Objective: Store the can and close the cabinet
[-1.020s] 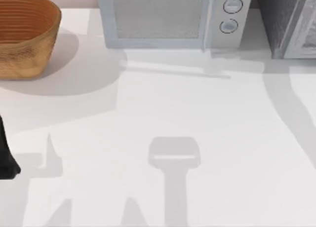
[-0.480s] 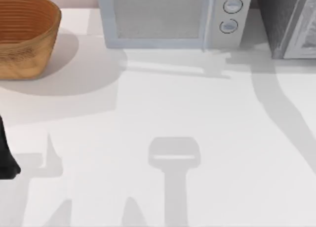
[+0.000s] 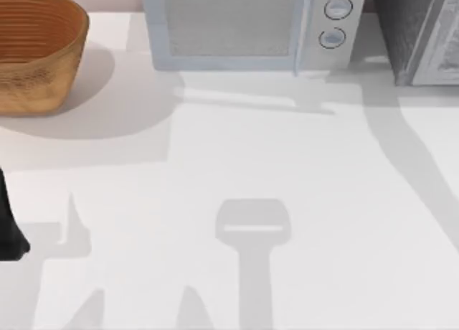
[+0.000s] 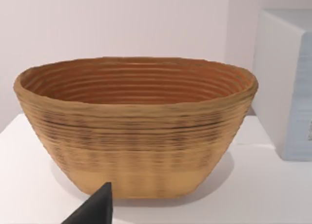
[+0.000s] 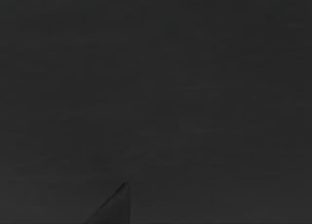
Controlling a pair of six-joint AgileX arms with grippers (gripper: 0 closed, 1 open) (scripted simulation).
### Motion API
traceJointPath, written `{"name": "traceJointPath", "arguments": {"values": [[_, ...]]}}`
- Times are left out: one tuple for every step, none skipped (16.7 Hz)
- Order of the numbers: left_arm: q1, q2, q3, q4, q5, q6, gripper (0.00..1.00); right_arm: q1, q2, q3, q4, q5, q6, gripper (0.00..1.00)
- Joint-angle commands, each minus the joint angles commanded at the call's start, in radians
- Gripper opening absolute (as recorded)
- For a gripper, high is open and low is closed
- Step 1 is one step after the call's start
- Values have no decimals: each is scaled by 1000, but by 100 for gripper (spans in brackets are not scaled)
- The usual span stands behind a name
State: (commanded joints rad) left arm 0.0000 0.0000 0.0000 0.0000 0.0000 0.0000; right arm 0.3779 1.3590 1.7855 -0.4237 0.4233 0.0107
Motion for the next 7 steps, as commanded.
{"name": "traceJointPath", "arguments": {"values": [[0, 0, 0, 0, 0, 0, 100, -6, 10, 8, 3, -6, 0, 100], [0, 0, 0, 0, 0, 0, 100, -12, 19, 16, 7, -10, 0, 100], [0, 0, 0, 0, 0, 0, 100, -18, 29, 23, 10, -15, 0, 100], [0, 0, 0, 0, 0, 0, 100, -24, 40, 30, 13, -21, 0, 100], [0, 0, 0, 0, 0, 0, 100, -29, 51, 38, 16, -27, 1, 100], [0, 0, 0, 0, 0, 0, 100, -36, 62, 45, 20, -34, 1, 100], [0, 0, 0, 0, 0, 0, 100, -40, 67, 48, 22, -38, 1, 100]]}}
